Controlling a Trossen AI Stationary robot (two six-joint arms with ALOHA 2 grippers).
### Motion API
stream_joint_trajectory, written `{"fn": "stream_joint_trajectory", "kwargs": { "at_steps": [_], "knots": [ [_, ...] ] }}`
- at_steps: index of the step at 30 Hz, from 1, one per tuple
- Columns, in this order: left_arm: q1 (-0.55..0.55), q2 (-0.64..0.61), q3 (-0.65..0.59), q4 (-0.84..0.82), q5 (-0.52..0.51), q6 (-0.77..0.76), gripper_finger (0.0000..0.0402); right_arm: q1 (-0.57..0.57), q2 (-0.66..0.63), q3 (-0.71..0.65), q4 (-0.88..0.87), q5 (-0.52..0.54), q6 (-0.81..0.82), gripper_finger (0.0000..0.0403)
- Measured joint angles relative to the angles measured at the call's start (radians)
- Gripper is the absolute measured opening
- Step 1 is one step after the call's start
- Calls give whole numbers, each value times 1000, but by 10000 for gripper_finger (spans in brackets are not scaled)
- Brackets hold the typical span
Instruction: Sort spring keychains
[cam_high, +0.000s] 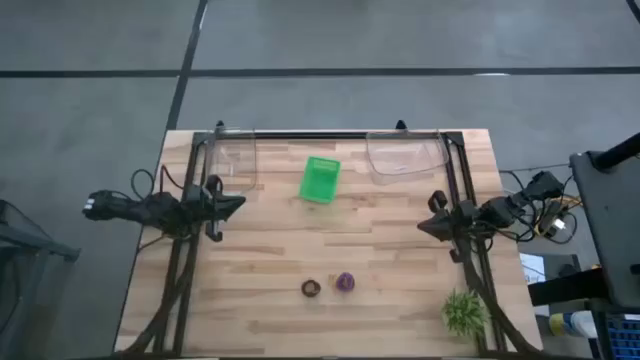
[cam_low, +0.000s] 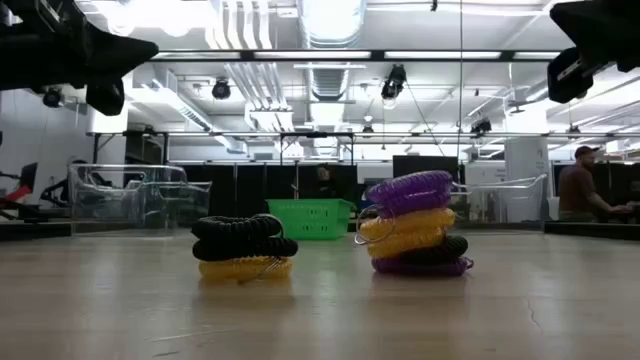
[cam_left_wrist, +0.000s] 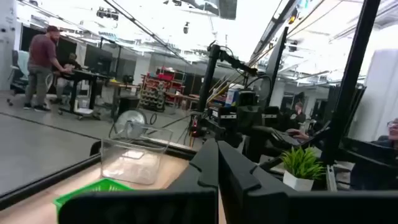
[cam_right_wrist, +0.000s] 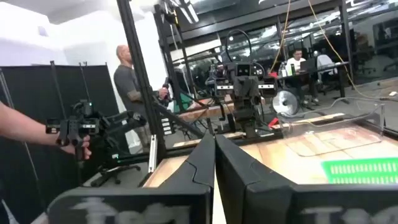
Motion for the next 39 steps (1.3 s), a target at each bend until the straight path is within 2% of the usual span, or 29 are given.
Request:
{"fn": "stream_joint_trajectory", "kwargs": {
  "at_steps": [5,10,13,16,19,22,29,32,36,39],
  "knots": [
    [0,0,0,31,0,-130,0,0,1,0,54,14,99,8],
    [0,0,1,76,-10,-491,0,-1,5,3,111,124,393,8],
    [0,0,1,79,-10,-619,0,-1,32,31,148,132,455,8],
    [0,0,1,81,-11,-673,0,0,85,93,156,134,450,8],
    [0,0,1,86,-11,-680,0,0,184,189,96,134,418,8],
    [0,0,1,86,-11,-684,0,-1,314,308,-42,133,430,8],
    [0,0,1,86,-38,-689,0,-24,641,599,-377,132,717,8],
    [0,0,1,87,-39,-692,0,-26,762,708,-391,133,781,8],
    [0,0,1,87,-41,-697,0,-26,910,855,-342,204,727,8],
    [0,0,1,87,-41,-707,0,-27,1015,972,-354,205,664,8]
  ]
}}
